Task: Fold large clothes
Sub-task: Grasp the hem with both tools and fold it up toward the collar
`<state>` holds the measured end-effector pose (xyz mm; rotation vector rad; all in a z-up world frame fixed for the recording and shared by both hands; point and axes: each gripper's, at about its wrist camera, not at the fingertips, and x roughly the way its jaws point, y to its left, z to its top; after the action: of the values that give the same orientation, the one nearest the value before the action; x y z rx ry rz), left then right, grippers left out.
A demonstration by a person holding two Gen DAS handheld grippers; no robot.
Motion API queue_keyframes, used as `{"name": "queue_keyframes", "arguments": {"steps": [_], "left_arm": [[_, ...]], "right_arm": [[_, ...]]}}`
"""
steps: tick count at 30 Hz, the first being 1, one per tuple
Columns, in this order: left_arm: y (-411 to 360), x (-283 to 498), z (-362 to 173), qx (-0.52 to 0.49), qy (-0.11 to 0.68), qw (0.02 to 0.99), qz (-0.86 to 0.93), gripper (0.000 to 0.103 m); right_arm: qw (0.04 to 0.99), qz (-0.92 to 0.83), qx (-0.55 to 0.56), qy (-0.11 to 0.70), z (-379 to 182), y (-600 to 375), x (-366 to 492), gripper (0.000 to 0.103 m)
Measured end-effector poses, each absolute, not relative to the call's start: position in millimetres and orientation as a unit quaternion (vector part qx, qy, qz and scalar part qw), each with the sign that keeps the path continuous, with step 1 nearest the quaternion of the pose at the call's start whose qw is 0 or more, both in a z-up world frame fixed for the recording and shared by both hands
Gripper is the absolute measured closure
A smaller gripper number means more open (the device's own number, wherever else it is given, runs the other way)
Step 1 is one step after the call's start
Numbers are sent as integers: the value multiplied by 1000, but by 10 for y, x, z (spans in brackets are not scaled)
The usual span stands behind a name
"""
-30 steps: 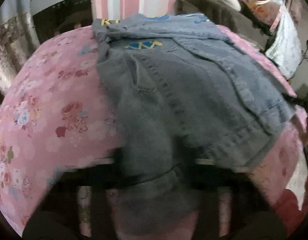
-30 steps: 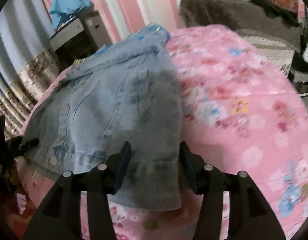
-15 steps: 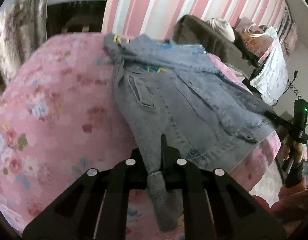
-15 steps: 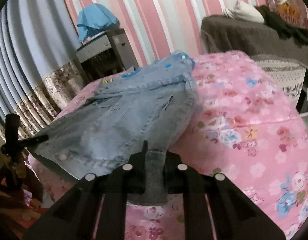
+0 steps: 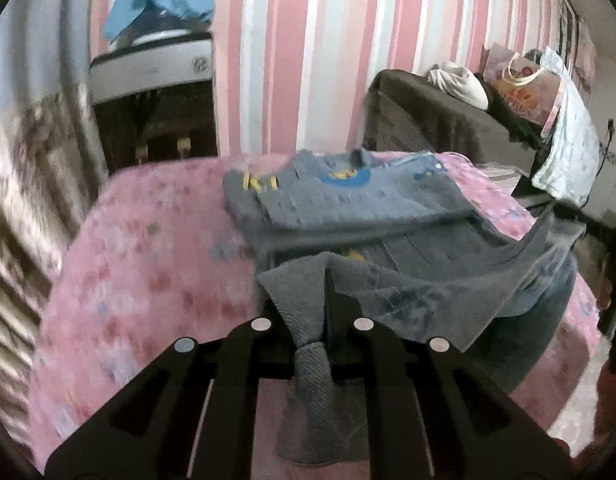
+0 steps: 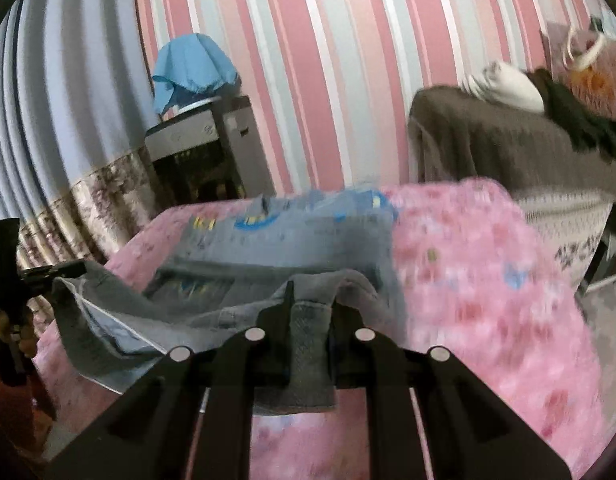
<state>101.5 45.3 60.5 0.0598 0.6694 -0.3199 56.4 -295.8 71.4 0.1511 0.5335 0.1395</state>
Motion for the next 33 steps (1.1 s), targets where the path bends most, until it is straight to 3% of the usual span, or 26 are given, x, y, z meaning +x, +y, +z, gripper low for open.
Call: {"name": "queue_keyframes", "arguments": {"steps": [8,13,21,26,29,31,33], "left_arm": [[360,2124,900,38,346,926,-144,92],[340,2837,885,35,364,922,-130,90],[265,3815,46,35,445,887,-118,88],[207,3951,-256,50,454,882,-114,83],[192,3935,-234,56,450,883,-120,81],[209,3933,-184,49,453,882,-123,77],[206,3907,-110,42,448,884,-127,70]], "right_arm": [[962,30,64,262,1155,-3036,1725,91],[952,19,61,301,1098,-3092,2460,91],[924,2,28,381,368,-3090,3359,90],[915,8,40,400,37,-3195,3489,88],[916,26,59,396,110,-3226,3446,79],[921,38,83,378,231,-3275,3376,50],[930,48,103,349,396,-3320,3259,42]]}}
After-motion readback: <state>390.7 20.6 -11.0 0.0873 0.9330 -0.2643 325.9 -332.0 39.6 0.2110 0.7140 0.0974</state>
